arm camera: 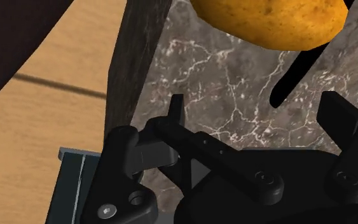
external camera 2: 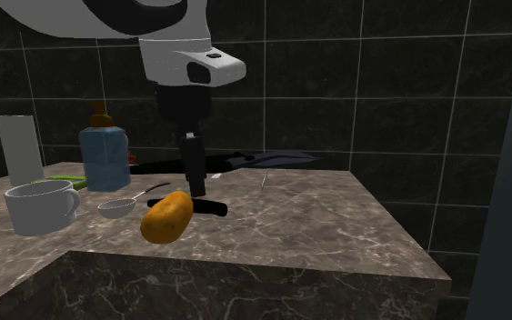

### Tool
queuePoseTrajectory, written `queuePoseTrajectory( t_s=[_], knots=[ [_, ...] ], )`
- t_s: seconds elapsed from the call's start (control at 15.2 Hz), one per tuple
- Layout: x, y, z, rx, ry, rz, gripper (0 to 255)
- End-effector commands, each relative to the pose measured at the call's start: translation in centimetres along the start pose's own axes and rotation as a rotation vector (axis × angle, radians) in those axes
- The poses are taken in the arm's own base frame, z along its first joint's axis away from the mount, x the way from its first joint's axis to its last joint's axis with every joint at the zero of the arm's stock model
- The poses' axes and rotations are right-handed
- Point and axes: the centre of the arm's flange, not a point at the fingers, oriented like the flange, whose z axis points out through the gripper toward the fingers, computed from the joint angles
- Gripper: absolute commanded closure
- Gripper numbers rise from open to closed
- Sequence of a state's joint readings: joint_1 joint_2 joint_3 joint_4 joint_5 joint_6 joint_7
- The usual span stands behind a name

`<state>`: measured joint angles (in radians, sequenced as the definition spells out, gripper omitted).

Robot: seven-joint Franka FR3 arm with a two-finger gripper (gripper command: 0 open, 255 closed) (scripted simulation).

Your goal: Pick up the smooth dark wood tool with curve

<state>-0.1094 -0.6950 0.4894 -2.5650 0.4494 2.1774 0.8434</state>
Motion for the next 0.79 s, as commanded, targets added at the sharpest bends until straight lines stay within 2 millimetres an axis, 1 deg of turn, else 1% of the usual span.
queuePoseTrajectory(
  t_s=[0.0,0.26,0.46,0.53,0.73],
  knots=[
    [-0.4,-1.6,1.7,0.026,0.014,0.112,0],
    [-0.2,-4.7,5.4,0.069,0.040,0.319,0],
    [0.4,-7.1,8.1,0.102,0.059,0.474,0],
    [0.4,-7.2,8.2,0.103,0.060,0.481,0],
    [0.3,-6.8,9.7,0.103,0.060,0.481,0]
  ],
)
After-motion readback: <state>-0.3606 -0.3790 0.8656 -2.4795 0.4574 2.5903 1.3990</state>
